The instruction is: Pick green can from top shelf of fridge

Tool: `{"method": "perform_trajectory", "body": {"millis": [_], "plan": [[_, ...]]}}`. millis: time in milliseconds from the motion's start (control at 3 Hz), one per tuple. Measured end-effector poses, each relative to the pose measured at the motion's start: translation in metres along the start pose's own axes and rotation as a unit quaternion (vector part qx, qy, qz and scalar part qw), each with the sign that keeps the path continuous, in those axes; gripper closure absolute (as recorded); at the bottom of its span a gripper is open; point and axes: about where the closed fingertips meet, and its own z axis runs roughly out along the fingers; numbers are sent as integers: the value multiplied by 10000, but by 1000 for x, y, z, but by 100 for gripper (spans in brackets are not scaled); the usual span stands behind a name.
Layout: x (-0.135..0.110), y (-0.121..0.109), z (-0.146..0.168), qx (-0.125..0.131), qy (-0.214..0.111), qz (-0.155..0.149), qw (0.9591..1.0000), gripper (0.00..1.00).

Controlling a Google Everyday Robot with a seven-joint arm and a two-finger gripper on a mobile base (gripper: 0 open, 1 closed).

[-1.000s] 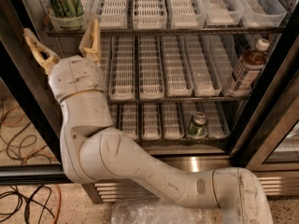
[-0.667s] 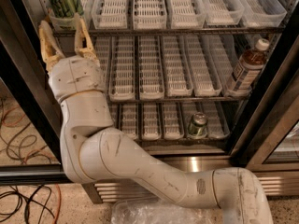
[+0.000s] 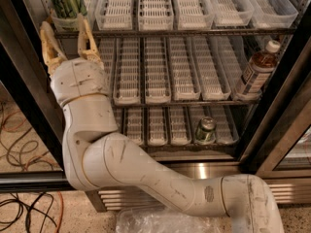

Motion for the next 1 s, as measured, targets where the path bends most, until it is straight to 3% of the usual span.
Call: {"method": "perform_trajectory", "body": {"millis": [333, 1000], "plan": [[4, -1, 7, -15, -13, -13, 10000, 32], [14, -6, 24, -51, 1, -30, 10000, 31]]}}
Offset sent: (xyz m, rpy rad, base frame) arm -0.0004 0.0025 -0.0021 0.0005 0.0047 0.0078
